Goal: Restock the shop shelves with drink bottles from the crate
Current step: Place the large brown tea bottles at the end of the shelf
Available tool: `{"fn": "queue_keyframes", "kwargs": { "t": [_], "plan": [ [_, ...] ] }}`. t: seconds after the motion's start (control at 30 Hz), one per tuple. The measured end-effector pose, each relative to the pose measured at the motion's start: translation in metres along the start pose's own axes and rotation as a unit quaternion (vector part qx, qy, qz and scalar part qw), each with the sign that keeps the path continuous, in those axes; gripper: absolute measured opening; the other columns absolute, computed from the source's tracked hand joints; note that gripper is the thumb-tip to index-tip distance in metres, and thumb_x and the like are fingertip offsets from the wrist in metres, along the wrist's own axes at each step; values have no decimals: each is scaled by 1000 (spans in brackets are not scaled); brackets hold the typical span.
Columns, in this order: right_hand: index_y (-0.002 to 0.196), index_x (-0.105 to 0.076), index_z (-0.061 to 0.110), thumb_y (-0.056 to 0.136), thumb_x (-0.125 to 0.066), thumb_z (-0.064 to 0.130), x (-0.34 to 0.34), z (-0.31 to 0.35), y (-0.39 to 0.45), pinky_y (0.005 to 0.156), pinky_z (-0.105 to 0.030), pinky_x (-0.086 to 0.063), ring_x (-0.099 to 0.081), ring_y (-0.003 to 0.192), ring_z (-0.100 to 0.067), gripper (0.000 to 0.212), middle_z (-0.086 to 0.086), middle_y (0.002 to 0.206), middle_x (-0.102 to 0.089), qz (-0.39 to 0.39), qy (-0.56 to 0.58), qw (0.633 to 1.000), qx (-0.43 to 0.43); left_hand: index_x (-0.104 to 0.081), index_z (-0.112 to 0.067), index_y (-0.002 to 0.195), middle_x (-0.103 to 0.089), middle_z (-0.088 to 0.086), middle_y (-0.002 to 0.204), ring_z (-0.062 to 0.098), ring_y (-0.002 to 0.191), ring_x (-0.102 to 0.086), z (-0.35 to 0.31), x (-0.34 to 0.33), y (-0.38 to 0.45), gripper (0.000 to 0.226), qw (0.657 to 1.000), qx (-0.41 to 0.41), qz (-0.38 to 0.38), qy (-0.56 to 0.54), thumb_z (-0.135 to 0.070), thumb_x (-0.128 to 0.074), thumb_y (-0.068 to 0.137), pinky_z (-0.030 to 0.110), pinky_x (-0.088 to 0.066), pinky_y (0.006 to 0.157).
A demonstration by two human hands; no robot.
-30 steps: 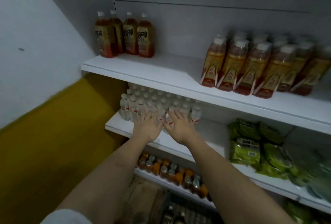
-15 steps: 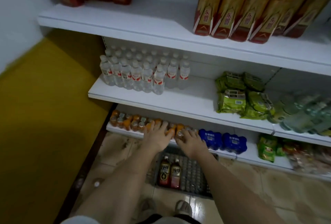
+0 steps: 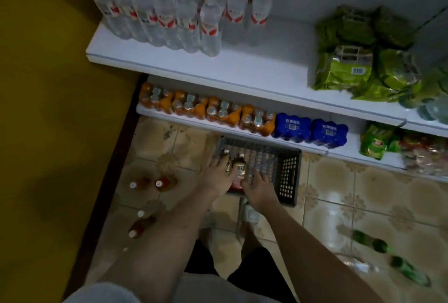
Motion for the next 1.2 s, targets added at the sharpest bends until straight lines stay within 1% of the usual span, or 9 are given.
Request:
{"fn": "queue_keyframes", "kwargs": {
  "t": [0.2, 0.3, 0.5, 0.63, 0.73, 0.87, 1.0, 1.13, 1.2],
  "plan": [
    [147, -39, 20, 97, -44, 45, -60, -65, 89, 111, -47, -35, -39, 135, -33, 56, -8, 149, -41, 43, 56, 997, -15, -34, -26, 152, -35, 3, 159, 26, 149, -24, 16, -115, 82, 51, 999, 23, 12, -23, -43, -38, 104, 43, -18, 119],
    [135, -47, 24, 83, -48, 54, -103, -117, 150, 99, -54, -46, -54, 117, -35, 60, -11, 131, -53, 54, 138, 987, -62, -36, -24, 151, -47, 9, 148, 32, 137, -42, 31, -177, 140, 48, 995, 46, 36, -75, -39, -39, 105, 45, -37, 112],
    [141, -37, 23, 82, -52, 67, -192, -215, 289, 94, -51, -52, -61, 112, -32, 75, -11, 132, -56, 40, 207, 971, -111, -51, -19, 138, -67, 14, 123, 34, 111, -65, 93, -312, 277, 43, 933, 154, 65, -320, -40, -48, 101, 47, -52, 98],
    [143, -35, 16, 85, -61, 54, -251, -264, 364, 92, -49, -55, -60, 111, -31, 74, -12, 133, -54, 38, 256, 955, -148, -48, -7, 139, -64, 19, 114, 38, 96, -67, 125, -381, 350, 50, 898, 207, 67, -382, -39, -50, 100, 41, -57, 75],
    [136, -41, 13, 74, -61, 58, -287, -284, 404, 91, -49, -56, -62, 107, -30, 79, -13, 126, -57, 39, 307, 936, -168, -48, -13, 142, -60, 14, 129, 36, 112, -62, 144, -412, 383, 53, 905, 232, 35, -356, -44, -50, 100, 36, -50, 78],
    [147, -33, 9, 100, -55, 34, -308, -292, 426, 94, -36, -51, -57, 107, -23, 59, -4, 118, -51, 58, 379, 904, -188, -46, -21, 144, -53, 10, 140, 33, 124, -54, 147, -421, 400, 65, 915, 215, -2, -342, -53, -47, 87, 44, -46, 105],
    [151, -29, 13, 100, -55, 35, -311, -294, 425, 98, -38, -51, -58, 118, -26, 61, -8, 140, -52, 82, 391, 895, -198, -54, -5, 137, -58, 20, 136, 38, 124, -57, 147, -429, 399, 51, 869, 232, 24, -437, -35, -48, 96, 32, -52, 85],
    [149, -31, 16, 96, -63, 32, -290, -306, 414, 66, -21, -49, -59, 101, -19, 64, -5, 124, -56, 90, 366, 907, -188, -58, -19, 123, -60, 10, 134, 30, 119, -59, 126, -425, 392, 39, 856, 244, 78, -449, -47, -47, 99, 39, -47, 103],
    [149, -30, 18, 93, -69, 27, -283, -310, 415, 63, -19, -51, -63, 100, -20, 70, -4, 124, -59, 90, 353, 914, -177, -56, -19, 130, -59, 7, 135, 27, 120, -57, 121, -425, 391, 46, 857, 243, 88, -447, -52, -45, 99, 43, -44, 108]
  ]
}}
Point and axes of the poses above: each hand's wrist, its own y-axis towards the middle knuckle, its own x-axis out of the back of the hand, z = x × y, the point moved 10 cm from there along y, towards the middle knuckle
